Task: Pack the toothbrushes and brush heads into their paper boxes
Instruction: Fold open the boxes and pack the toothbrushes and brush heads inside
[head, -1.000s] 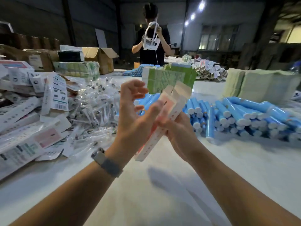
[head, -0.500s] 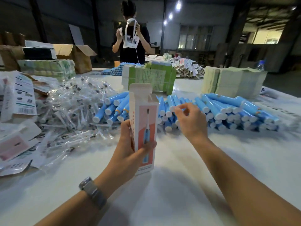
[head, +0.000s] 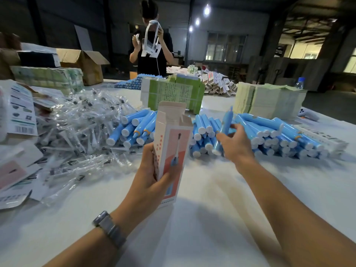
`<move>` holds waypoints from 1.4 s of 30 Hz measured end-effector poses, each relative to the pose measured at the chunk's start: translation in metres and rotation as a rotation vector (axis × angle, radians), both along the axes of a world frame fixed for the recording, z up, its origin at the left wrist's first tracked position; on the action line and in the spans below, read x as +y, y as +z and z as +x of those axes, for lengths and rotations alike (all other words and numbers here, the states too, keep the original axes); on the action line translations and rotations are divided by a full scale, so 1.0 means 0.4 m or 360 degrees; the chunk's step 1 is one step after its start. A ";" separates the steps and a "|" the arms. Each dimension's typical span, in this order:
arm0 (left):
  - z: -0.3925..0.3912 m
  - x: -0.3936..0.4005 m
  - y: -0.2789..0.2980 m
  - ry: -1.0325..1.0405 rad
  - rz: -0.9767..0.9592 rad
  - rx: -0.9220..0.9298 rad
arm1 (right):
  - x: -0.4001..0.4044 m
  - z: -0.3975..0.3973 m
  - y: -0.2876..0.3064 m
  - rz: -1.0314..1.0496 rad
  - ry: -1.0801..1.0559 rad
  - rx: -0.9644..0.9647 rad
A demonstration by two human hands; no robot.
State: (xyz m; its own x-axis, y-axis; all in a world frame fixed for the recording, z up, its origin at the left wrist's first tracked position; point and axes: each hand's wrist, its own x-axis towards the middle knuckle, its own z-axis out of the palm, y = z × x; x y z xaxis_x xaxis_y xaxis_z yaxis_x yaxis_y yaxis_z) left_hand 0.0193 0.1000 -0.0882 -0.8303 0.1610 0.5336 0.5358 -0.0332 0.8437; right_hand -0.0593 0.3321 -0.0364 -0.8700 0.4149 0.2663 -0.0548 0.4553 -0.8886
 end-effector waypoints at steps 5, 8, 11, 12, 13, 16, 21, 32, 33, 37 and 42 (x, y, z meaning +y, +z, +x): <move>-0.009 -0.015 0.007 0.0068 0.0065 -0.0015 | -0.135 0.115 0.173 -0.0826 0.0961 0.0784; -0.008 -0.019 0.006 0.0061 0.0047 0.0003 | -0.187 0.173 0.214 -0.0746 0.1217 0.0910; -0.001 -0.011 0.007 0.0098 -0.0038 0.0054 | -0.215 0.192 0.212 -0.0432 0.1079 0.0889; 0.000 -0.009 0.009 0.0116 -0.0040 0.0050 | -0.218 0.193 0.209 -0.0252 0.1016 0.0881; 0.000 -0.007 0.010 0.0137 -0.0044 0.0048 | -0.219 0.191 0.205 -0.0041 0.0946 0.0873; -0.001 -0.005 0.013 0.0203 -0.0096 0.0112 | -0.215 0.186 0.200 0.0391 0.0773 0.0823; -0.003 -0.013 0.010 0.0310 -0.0155 0.0199 | -0.232 0.185 0.185 0.0338 0.0817 0.0939; -0.012 -0.033 0.011 0.0438 -0.0053 0.0224 | -0.251 0.135 0.101 0.0275 0.0794 0.1093; -0.016 -0.036 0.011 0.0484 -0.0040 0.0244 | -0.258 0.125 0.091 0.0145 0.0815 0.1083; -0.036 -0.057 0.030 0.0974 0.0000 0.0323 | -0.329 0.067 0.032 -0.0598 0.0722 0.0666; -0.065 -0.145 0.063 0.1394 0.0011 0.0412 | -0.488 -0.014 -0.063 0.0744 0.1041 0.0071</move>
State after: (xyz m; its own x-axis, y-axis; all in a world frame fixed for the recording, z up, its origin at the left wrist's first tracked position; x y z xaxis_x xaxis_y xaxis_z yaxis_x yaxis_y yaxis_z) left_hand -0.0065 0.0420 -0.0629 -0.5080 -0.4744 0.7190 0.5442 0.4703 0.6948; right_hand -0.0648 0.1371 -0.0617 -0.8827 -0.3380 0.3264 -0.4699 0.6430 -0.6048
